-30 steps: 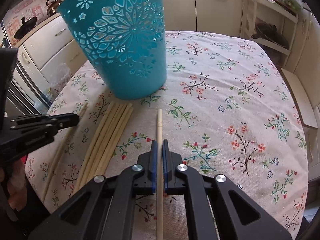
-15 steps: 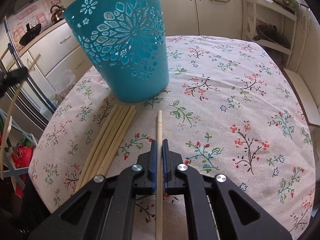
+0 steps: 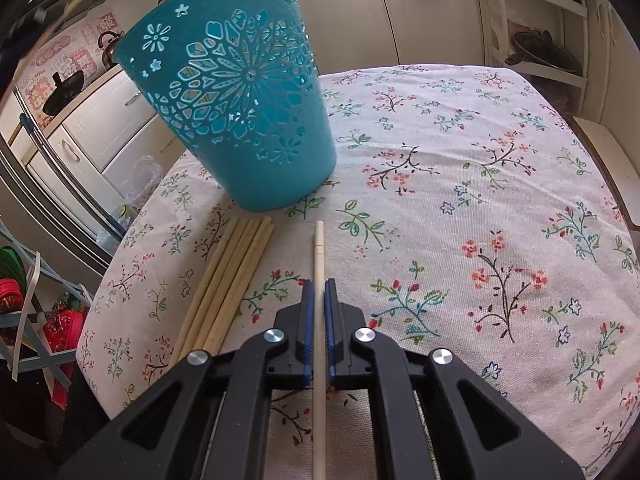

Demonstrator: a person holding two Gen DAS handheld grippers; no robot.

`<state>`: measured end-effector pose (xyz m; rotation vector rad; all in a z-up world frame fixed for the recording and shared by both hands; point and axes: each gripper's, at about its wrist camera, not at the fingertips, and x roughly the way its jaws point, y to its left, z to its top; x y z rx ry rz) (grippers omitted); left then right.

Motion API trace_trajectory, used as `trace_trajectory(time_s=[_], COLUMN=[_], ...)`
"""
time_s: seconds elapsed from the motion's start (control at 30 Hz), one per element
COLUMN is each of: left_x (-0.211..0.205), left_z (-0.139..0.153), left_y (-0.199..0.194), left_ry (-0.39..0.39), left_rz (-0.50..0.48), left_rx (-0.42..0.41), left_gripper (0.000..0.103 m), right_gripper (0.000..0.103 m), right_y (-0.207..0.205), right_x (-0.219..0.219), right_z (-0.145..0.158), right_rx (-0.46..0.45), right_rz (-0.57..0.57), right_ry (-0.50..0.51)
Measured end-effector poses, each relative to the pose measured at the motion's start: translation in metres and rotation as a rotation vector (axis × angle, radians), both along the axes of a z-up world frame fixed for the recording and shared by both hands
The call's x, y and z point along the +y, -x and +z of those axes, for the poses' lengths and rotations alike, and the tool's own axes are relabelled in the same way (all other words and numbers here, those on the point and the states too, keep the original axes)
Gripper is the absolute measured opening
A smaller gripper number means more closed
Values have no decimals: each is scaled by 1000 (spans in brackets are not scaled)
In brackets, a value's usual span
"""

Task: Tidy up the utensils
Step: 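Lift the stick with the left tool over the teal basket and open to drop it, then carry the held stick over the teal basket with the right tool and release it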

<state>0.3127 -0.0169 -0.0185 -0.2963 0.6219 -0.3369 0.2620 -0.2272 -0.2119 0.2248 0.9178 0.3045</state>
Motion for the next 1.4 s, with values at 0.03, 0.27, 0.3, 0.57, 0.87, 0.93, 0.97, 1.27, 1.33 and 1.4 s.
trace_trajectory(time_s=[0.03, 0.27, 0.3, 0.57, 0.87, 0.93, 0.97, 1.27, 1.33, 1.4], left_x=[-3, -27, -29, -43, -59, -61, -62, -40, -27, -11], left_z=[6, 31, 33, 12, -25, -33, -37, -58, -52, -48], left_y=[-5, -47, -56, -96, -92, -90, -91, -73, -61, -49], left_ry=[6, 54, 51, 35, -89, -131, -147, -210, -204, -187], left_rz=[9, 102, 121, 173, 131, 122, 117, 140, 168, 189], left_rx=[-28, -261, -268, -268, -197, -176, -158, -46, -61, -66], left_gripper=[5, 5, 5, 5, 5, 5, 5, 39, 46, 51], right_gripper=[6, 6, 6, 6, 6, 6, 6, 6, 8, 18], right_y=[0, -2, -2, -2, -2, -2, -2, -2, -1, 0], right_x=[0, -5, -6, -7, -10, -10, -9, -9, -9, -6], right_z=[0, -2, -3, -4, -4, -4, -4, -5, -4, -1], right_rx=[1, 11, 13, 19, 20, 20, 20, 23, 25, 30], right_rz=[0, -2, -2, 2, 6, 6, 6, 8, 13, 29], right_ry=[-4, -50, -58, -78, -83, -82, -83, -85, -77, -57])
